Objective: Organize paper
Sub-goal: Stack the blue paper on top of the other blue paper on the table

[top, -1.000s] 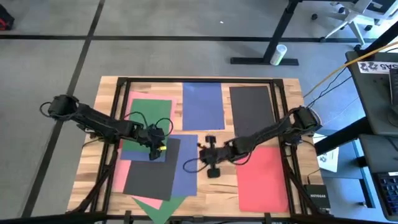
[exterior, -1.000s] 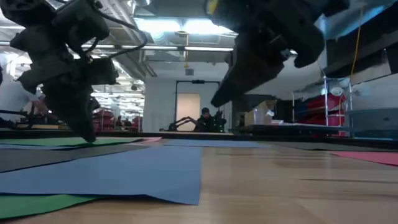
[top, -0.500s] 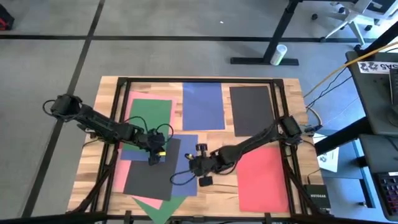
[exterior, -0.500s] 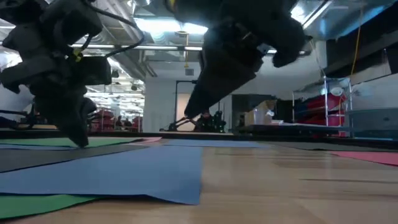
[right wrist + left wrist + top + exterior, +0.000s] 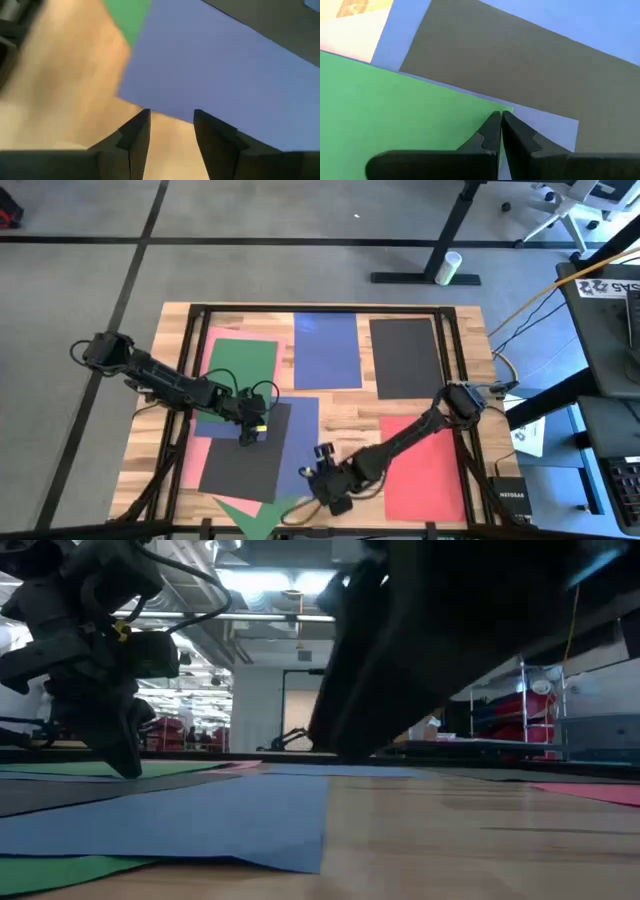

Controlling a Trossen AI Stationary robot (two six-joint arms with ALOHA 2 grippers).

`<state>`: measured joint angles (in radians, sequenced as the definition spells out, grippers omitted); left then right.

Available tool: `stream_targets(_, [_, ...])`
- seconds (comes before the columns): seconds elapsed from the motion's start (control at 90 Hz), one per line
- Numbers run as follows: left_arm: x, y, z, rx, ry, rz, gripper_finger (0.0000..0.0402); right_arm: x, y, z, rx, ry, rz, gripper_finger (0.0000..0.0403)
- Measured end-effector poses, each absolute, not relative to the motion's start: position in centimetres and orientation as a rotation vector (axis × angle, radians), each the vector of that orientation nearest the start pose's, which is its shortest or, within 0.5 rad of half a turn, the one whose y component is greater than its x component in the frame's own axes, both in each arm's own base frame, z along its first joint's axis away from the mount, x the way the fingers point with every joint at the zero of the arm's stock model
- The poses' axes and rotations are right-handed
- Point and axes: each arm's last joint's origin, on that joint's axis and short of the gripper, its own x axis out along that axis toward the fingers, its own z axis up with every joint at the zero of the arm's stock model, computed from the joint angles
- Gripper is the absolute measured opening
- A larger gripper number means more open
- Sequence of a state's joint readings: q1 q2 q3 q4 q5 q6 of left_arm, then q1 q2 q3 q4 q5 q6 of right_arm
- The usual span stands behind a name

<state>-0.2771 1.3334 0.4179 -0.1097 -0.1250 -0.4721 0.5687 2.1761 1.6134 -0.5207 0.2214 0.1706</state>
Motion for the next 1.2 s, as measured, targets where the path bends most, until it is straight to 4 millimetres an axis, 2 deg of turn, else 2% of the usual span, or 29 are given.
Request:
stream_targets(0.133, [19.8,-5.2,12.0,-0.220,1.009,0.110,0.0000,38.1,25.4,15.2,-0.253,0.987,0.202,0.0143])
stream_targets(0.233, [19.8,-5.2,12.0,-0.219,1.009,0.112,0.0000,38.3,26.3,14.1,-0.233,0.971,0.200,0.0143])
stream_targets(0.356, [19.8,-5.2,11.9,-0.219,1.010,0.112,0.0000,38.8,26.8,13.0,-0.234,0.998,0.170,0.0143])
stream_targets(0.522, [19.7,-5.2,11.9,-0.218,1.012,0.113,0.0000,40.0,27.6,12.9,-0.195,0.975,0.160,0.0143])
stream_targets(0.622, [19.7,-5.2,11.9,-0.218,1.013,0.113,0.0000,40.5,28.1,12.1,-0.184,0.984,0.178,0.0143])
stream_targets(0.789, [19.7,-5.2,11.9,-0.226,1.012,0.119,0.0000,40.8,28.3,11.7,-0.175,1.011,0.144,0.0143])
stream_targets(1.0, [19.7,-5.2,11.9,-0.229,1.011,0.120,0.0000,40.6,28.0,12.3,-0.229,1.032,0.013,0.0143])
stream_targets(1.2, [19.7,-5.2,11.9,-0.228,1.011,0.120,0.0000,40.7,27.9,12.5,-0.217,1.032,-0.026,0.0143])
